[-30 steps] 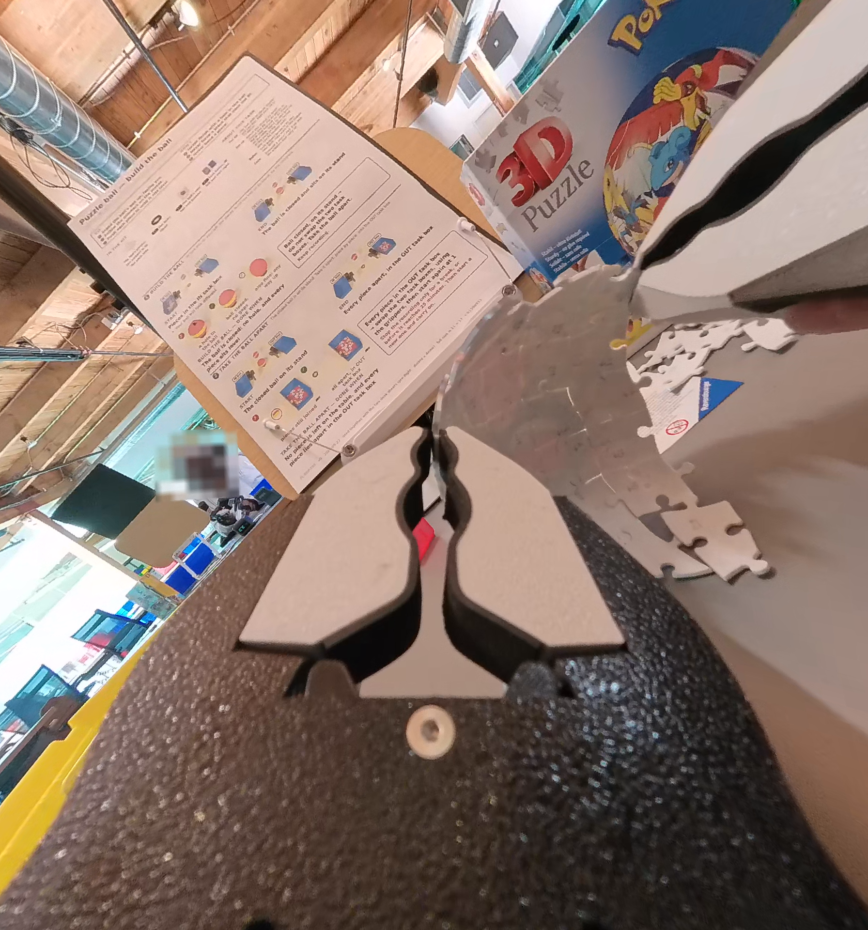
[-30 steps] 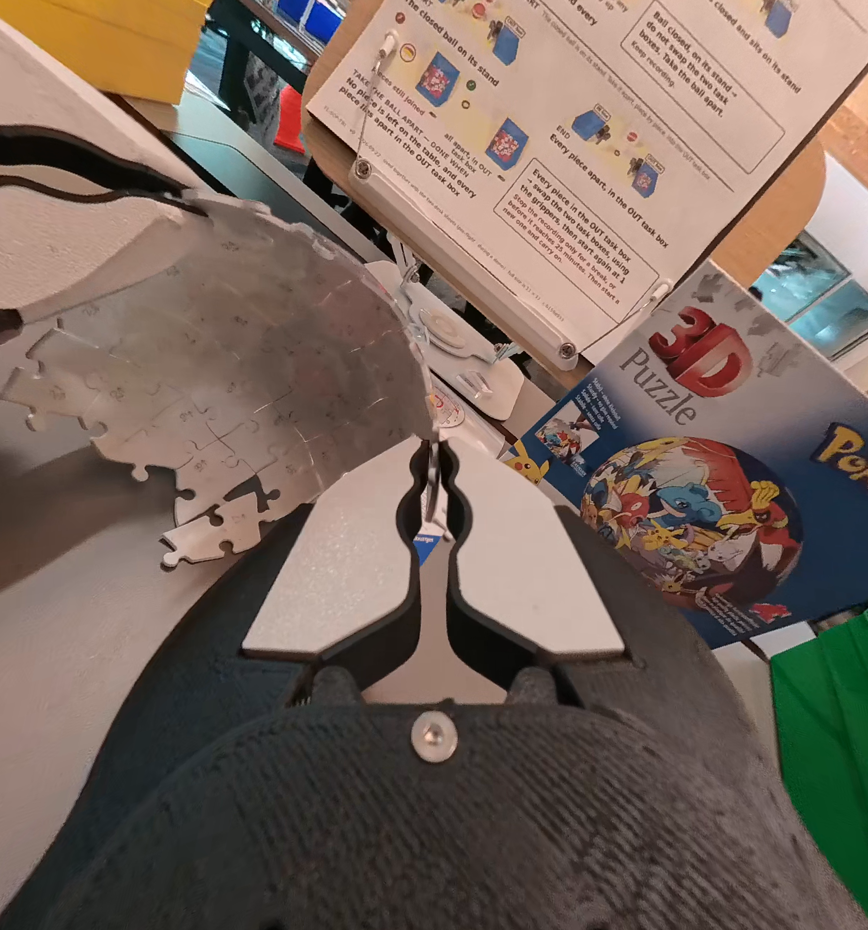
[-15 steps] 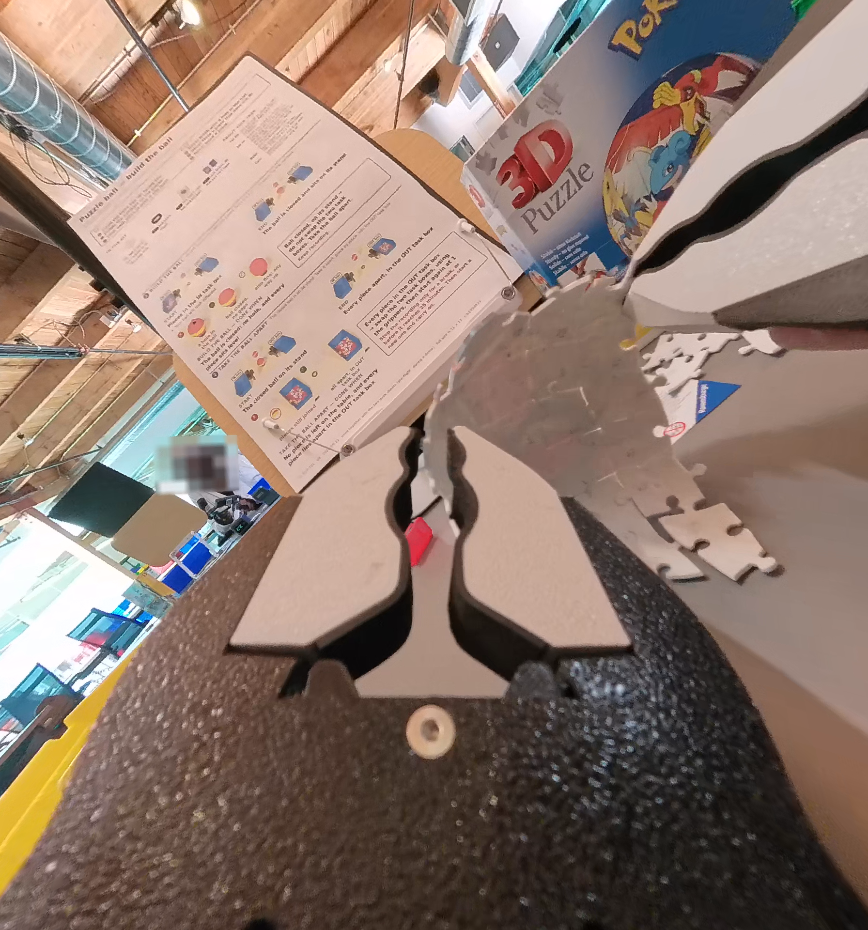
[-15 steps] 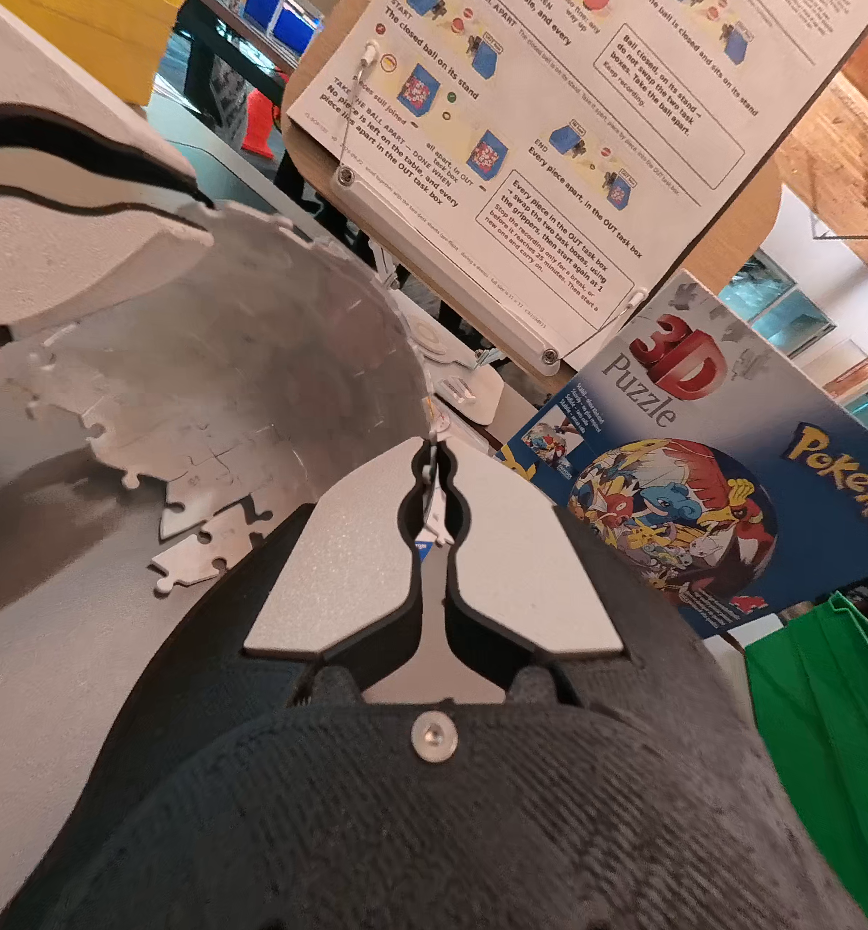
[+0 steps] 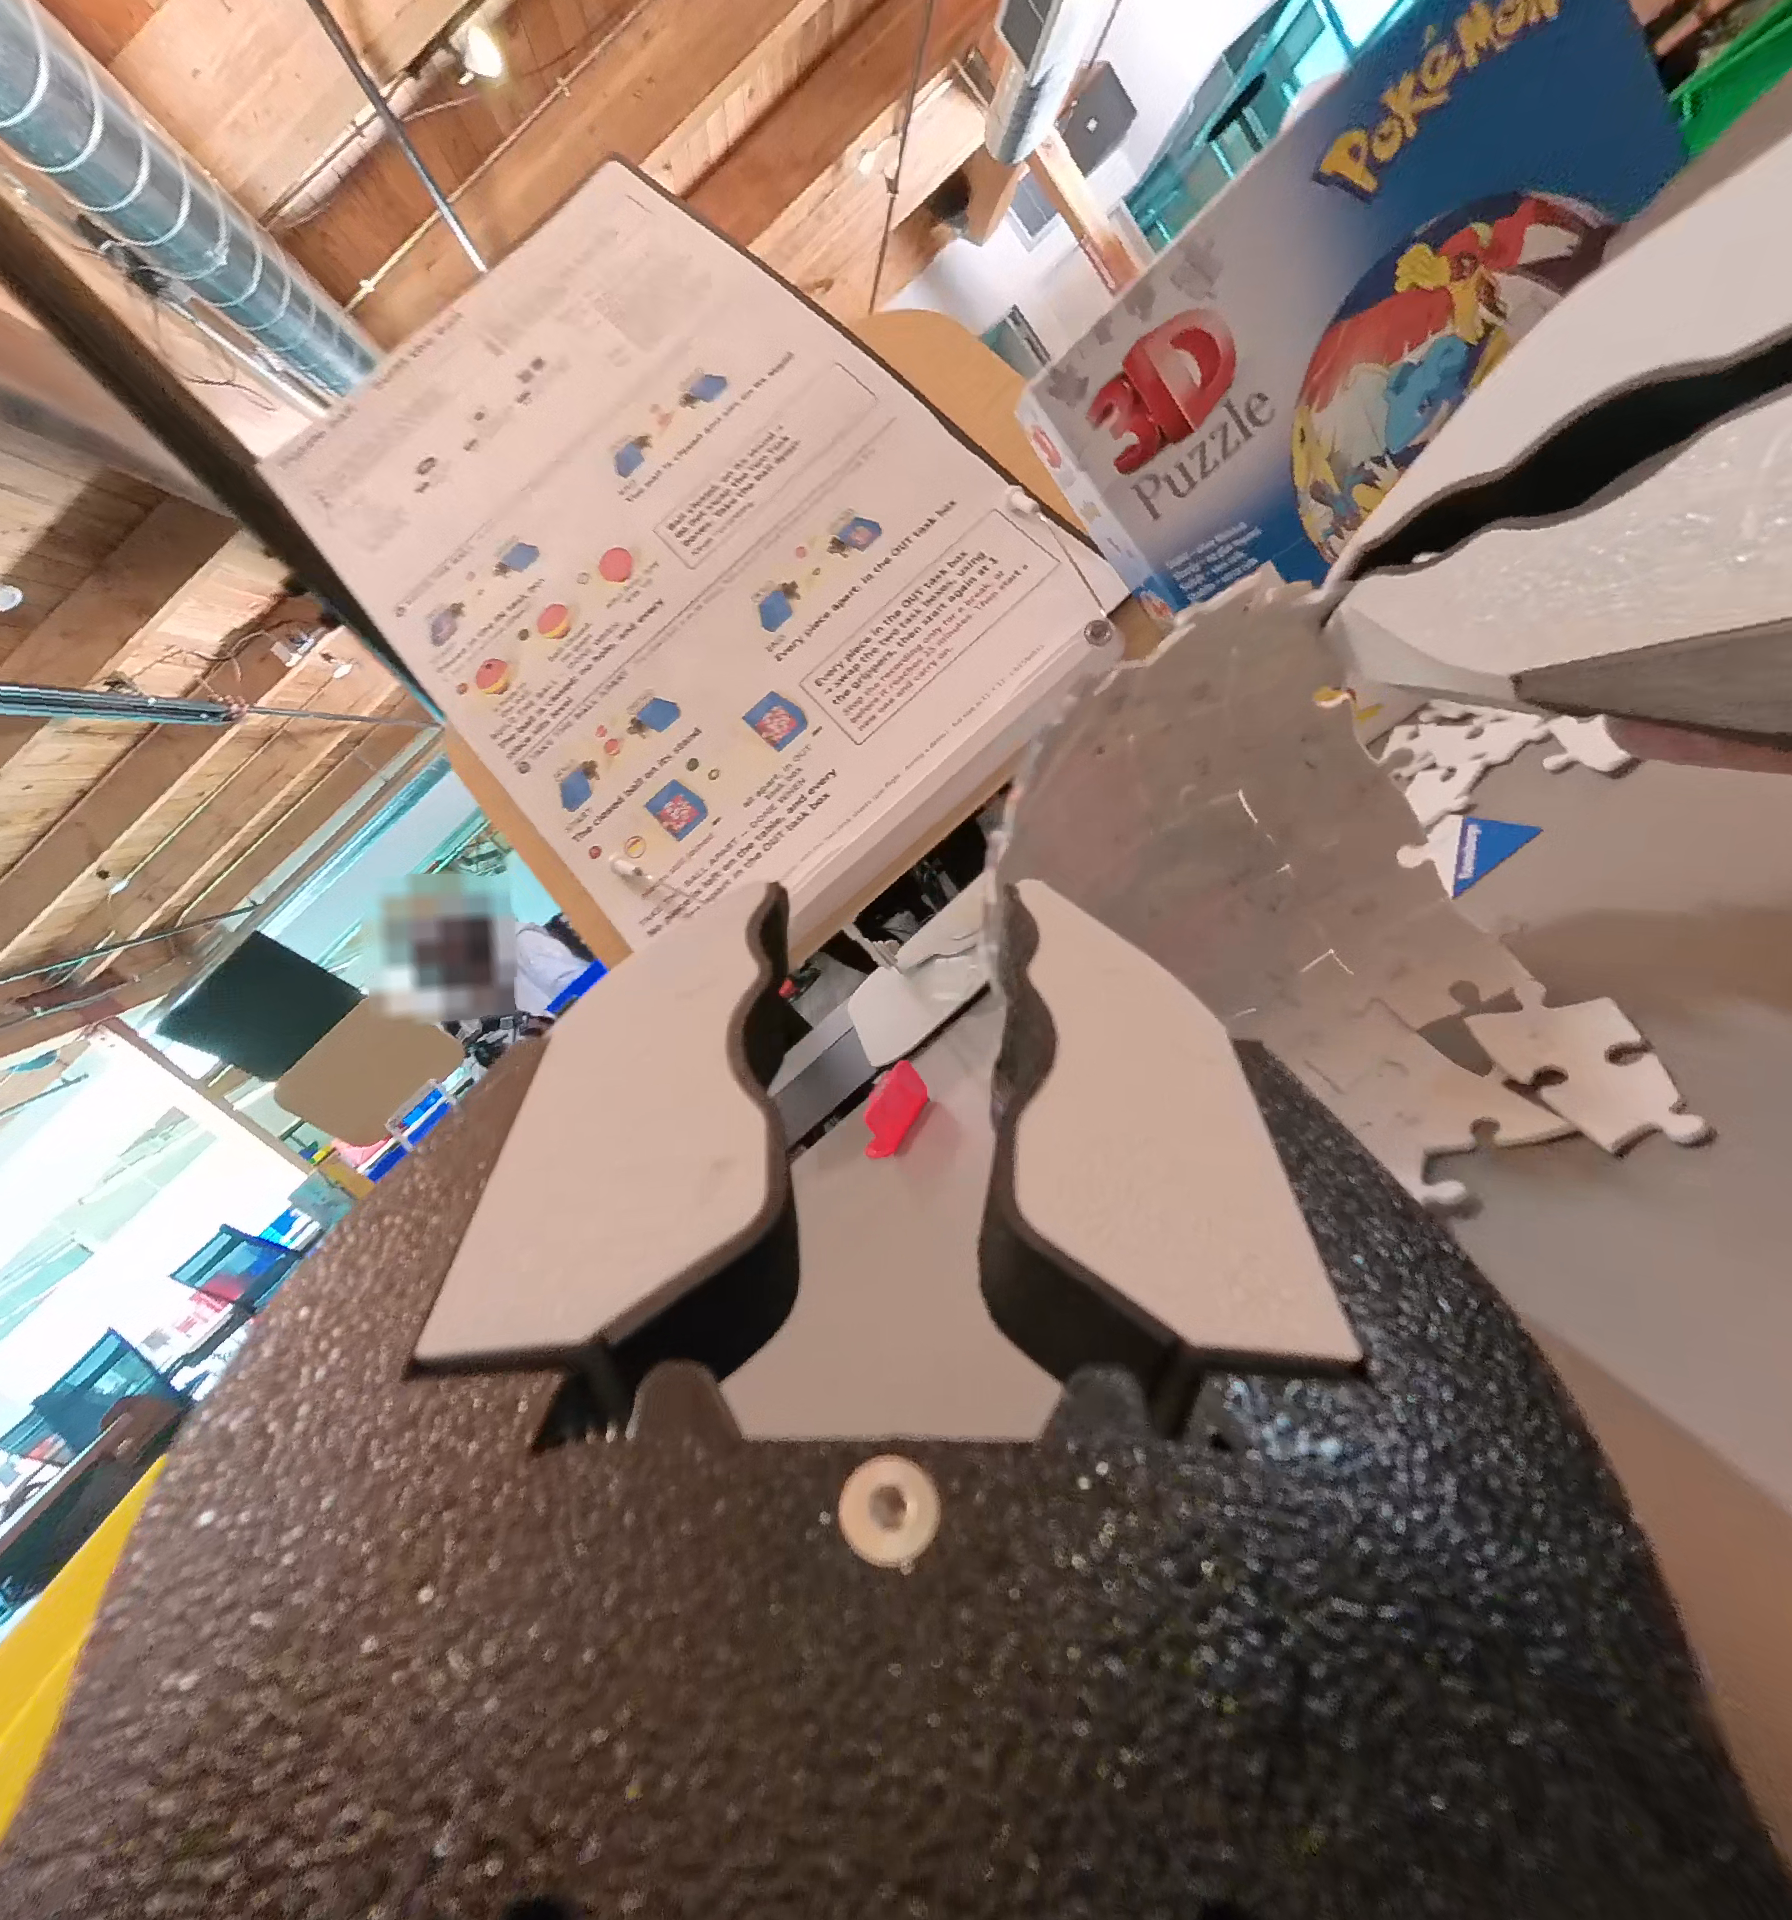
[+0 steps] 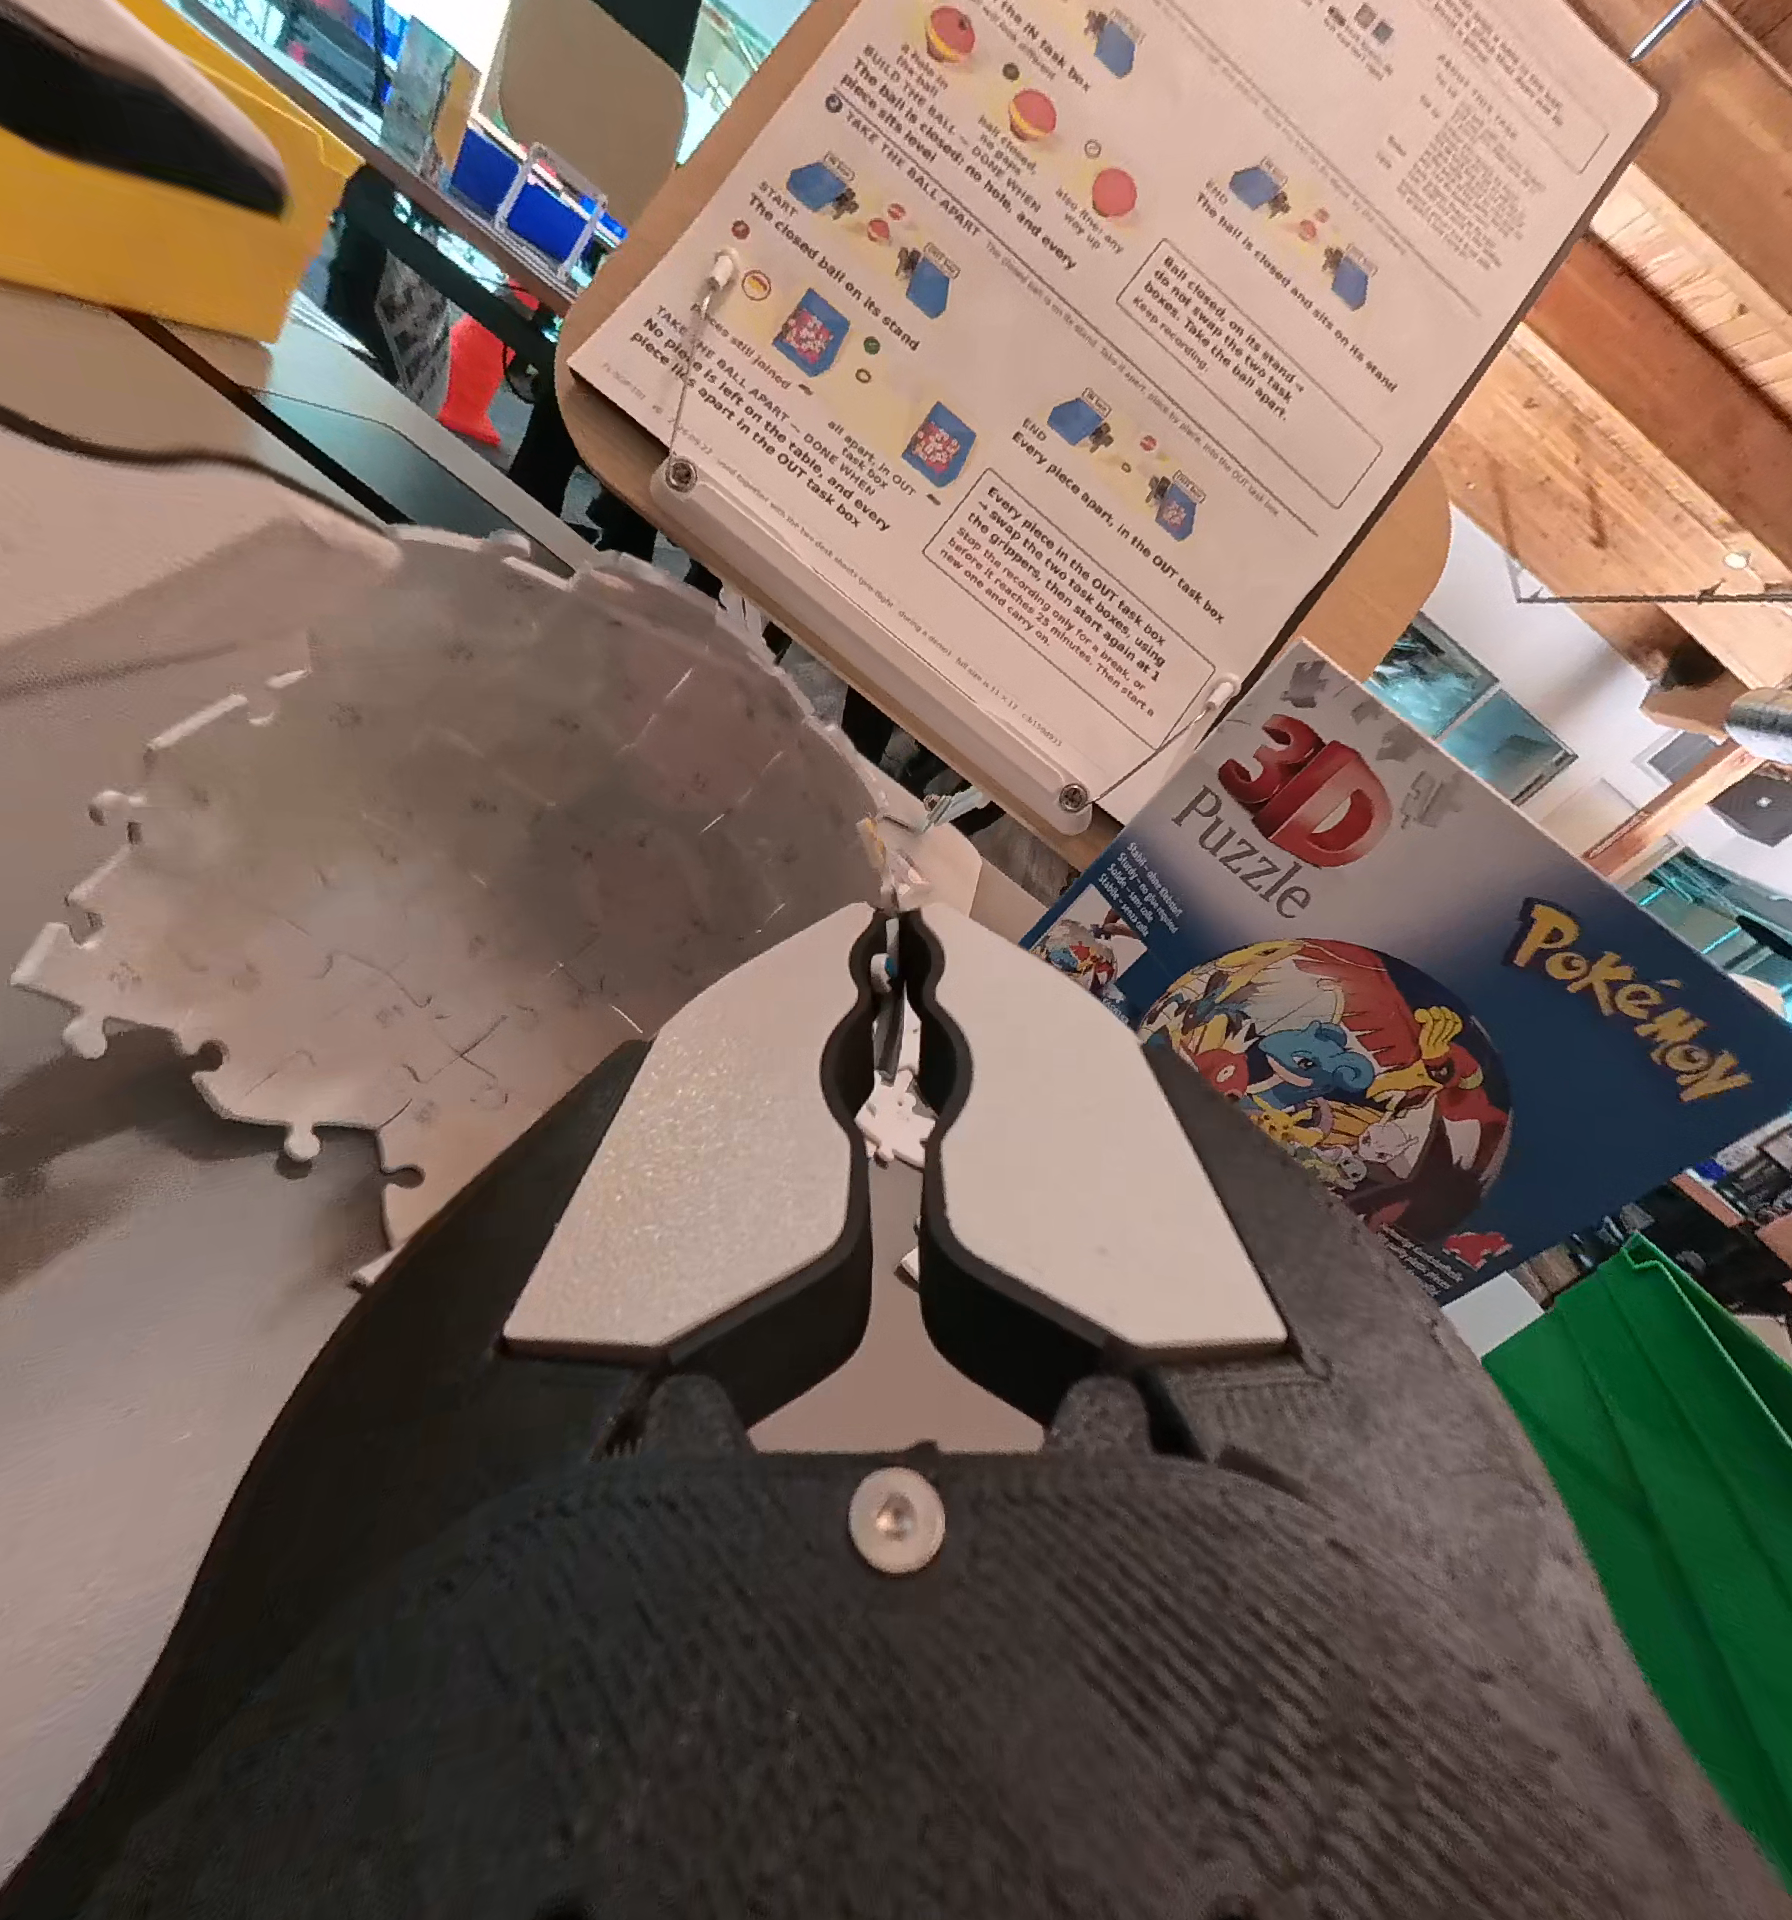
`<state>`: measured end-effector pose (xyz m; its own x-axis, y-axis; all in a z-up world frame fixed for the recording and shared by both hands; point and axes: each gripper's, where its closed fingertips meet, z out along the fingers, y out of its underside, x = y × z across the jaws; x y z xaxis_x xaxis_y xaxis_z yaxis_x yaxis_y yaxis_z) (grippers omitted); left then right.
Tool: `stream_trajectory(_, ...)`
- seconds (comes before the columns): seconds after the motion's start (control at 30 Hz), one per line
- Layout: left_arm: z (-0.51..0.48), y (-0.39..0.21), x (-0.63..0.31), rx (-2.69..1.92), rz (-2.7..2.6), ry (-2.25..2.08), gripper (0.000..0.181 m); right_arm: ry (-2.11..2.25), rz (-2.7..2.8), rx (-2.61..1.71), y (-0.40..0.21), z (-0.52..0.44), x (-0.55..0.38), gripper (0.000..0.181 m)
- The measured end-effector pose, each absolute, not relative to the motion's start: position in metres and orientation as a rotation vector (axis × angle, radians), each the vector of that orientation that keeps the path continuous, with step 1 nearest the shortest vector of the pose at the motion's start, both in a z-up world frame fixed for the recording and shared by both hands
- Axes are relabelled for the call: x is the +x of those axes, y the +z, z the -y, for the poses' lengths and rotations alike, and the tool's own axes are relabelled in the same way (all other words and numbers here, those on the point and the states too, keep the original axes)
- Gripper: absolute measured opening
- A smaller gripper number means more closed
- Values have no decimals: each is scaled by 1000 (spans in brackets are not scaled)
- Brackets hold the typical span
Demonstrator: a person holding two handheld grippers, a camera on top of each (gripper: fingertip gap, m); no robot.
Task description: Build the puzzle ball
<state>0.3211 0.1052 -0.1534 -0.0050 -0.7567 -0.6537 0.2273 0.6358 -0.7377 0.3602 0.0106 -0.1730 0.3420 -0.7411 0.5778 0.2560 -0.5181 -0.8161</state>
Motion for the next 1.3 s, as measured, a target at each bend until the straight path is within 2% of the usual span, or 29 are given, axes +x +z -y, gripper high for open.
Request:
stream_trajectory(0.13, -101, -145, 292, -477, -1343, -866, 28, -1328, -458, -1662, -174, -8, 360, 3)
stream_trajectory(0.17, -92, -147, 284, -454, -1376, -885, 21, -1327, -461, -1658, -173, -7, 360, 3)
stream_trajectory(0.3, -49, -198, 263, -355, -1758, -860, 0, -1312, -471, -1649, -174, -5, 359, 3)
stream_trajectory(0.37, -36, -231, 261, -360, -1991, -798, 0, -1303, -479, -1643, -174, -4, 359, 3)
stream_trajectory(0.57, -27, -259, 266, -386, -2172, -738, 5, -1287, -491, -1638, -177, -2, 357, 3)
stream_trajectory(0.67, -27, -259, 260, -570, -2244, -832, 17, -1281, -505, -1630, -176, 0, 358, 3)
stream_trajectory(1.0, -23, -271, 255, -1298, -2213, -919, 28, -1260, -517, -1584, -172, 3, 344, 4)
stream_trajectory(1.13, -28, -266, 262, -1349, -2120, -896, 28, -1249, -497, -1579, -171, 1, 338, 4)
stream_trajectory(1.3, -57, -229, 258, -1281, -1884, -959, 27, -1270, -453, -1603, -173, -4, 335, 3)
